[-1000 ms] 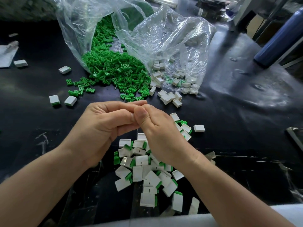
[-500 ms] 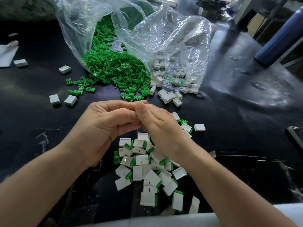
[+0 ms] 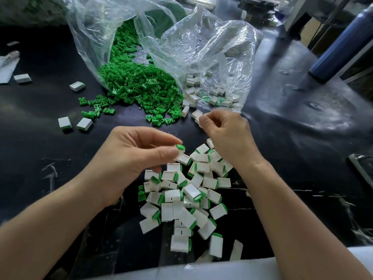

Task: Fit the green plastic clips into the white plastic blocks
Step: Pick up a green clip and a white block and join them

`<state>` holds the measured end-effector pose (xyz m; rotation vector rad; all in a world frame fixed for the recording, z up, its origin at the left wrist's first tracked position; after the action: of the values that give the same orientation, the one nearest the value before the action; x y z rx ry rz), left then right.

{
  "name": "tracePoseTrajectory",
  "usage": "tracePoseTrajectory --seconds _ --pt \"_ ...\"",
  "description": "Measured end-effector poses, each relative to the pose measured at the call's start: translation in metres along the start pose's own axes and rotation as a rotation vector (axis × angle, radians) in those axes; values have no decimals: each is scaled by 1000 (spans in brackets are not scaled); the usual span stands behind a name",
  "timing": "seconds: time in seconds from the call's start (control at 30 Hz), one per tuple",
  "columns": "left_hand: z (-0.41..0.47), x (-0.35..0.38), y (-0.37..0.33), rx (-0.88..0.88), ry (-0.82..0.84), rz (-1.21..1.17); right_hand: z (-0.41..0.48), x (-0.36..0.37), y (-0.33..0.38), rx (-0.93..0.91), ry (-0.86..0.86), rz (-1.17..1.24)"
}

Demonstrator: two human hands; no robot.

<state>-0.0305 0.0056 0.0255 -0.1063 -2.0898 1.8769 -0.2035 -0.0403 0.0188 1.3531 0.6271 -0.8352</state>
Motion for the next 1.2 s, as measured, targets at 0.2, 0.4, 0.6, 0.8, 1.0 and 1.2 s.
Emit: tracePoseTrajectory --seconds 0.2,0.4,0.6,0.8,1.0,1.2 --pt "-4 5 -3 -1 101 101 11 8 -9 -61 -13 -200" --pt "0 0 -1 -6 -7 41 14 16 -8 -149 23 -387" --pt "3 -2 1 -1 -34 46 14 13 -9 -131 -27 -346" --pt "6 -13 5 19 -204 97 4 7 11 -152 32 202" --pt "6 -9 6 -31 -181 80 -14 22 32 -270 219 356" --pt "7 -9 5 -61 -228 39 -12 19 29 -241 192 347"
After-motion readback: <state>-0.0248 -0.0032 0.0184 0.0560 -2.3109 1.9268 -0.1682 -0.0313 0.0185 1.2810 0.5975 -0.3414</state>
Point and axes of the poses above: each hand's wrist, its own z-axis towards the middle knuckle, its own x-axis out of the palm, y = z × x, the point moved 3 cm from there along z, towards the middle knuckle, and after that the axes turned 8 degrees about -z, right-handed, at the moved point
